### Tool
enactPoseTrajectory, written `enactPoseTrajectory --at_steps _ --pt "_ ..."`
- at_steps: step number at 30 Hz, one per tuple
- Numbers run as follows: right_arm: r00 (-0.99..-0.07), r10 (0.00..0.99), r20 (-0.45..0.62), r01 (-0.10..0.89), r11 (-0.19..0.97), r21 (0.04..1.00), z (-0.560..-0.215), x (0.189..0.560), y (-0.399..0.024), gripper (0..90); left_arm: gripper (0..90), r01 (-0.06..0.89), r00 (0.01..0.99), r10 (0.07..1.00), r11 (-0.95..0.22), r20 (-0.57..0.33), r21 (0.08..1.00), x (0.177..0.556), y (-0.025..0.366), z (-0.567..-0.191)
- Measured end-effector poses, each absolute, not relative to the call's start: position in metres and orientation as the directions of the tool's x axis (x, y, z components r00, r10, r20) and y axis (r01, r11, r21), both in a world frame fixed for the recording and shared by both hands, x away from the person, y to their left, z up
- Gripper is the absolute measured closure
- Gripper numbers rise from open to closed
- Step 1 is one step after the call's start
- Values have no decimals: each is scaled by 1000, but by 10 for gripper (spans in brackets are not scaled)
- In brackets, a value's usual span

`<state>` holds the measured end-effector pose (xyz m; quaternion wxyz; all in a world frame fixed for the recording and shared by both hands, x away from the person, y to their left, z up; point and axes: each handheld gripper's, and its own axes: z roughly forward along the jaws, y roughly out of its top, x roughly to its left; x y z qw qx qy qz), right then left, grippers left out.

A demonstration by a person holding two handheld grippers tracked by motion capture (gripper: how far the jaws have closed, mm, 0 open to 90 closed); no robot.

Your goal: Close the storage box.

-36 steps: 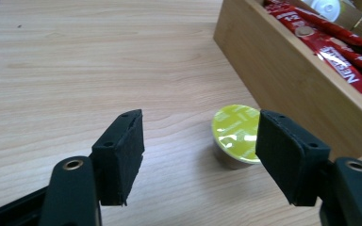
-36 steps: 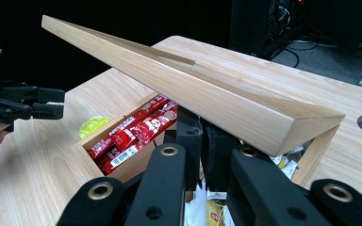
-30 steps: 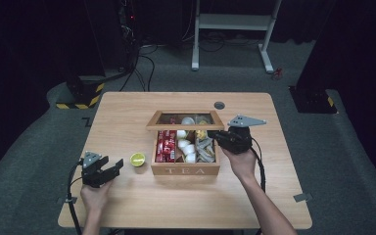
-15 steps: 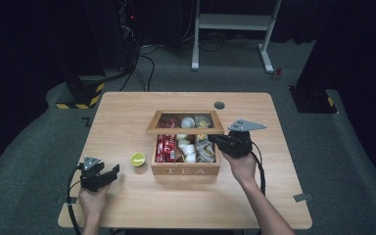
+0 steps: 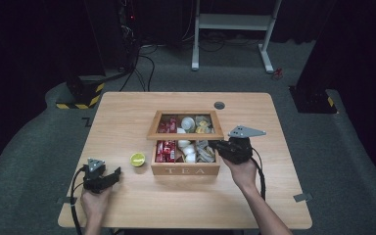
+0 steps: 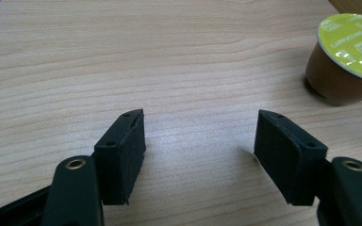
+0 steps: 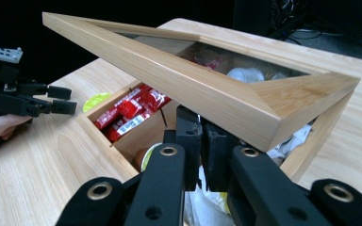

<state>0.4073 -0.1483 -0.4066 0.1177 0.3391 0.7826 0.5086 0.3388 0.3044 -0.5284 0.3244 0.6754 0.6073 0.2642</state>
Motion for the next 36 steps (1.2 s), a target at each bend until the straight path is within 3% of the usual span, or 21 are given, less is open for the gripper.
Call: enactPoseTrajectory --at_steps 7,36 --pt "-741 651 165 423 260 868 -417 402 -149 861 336 651 129 992 -87 3 754 339 300 -529" --pt "-741 646 182 475 312 823 -455 381 -148 833 305 657 142 990 -95 2 748 339 299 -528"
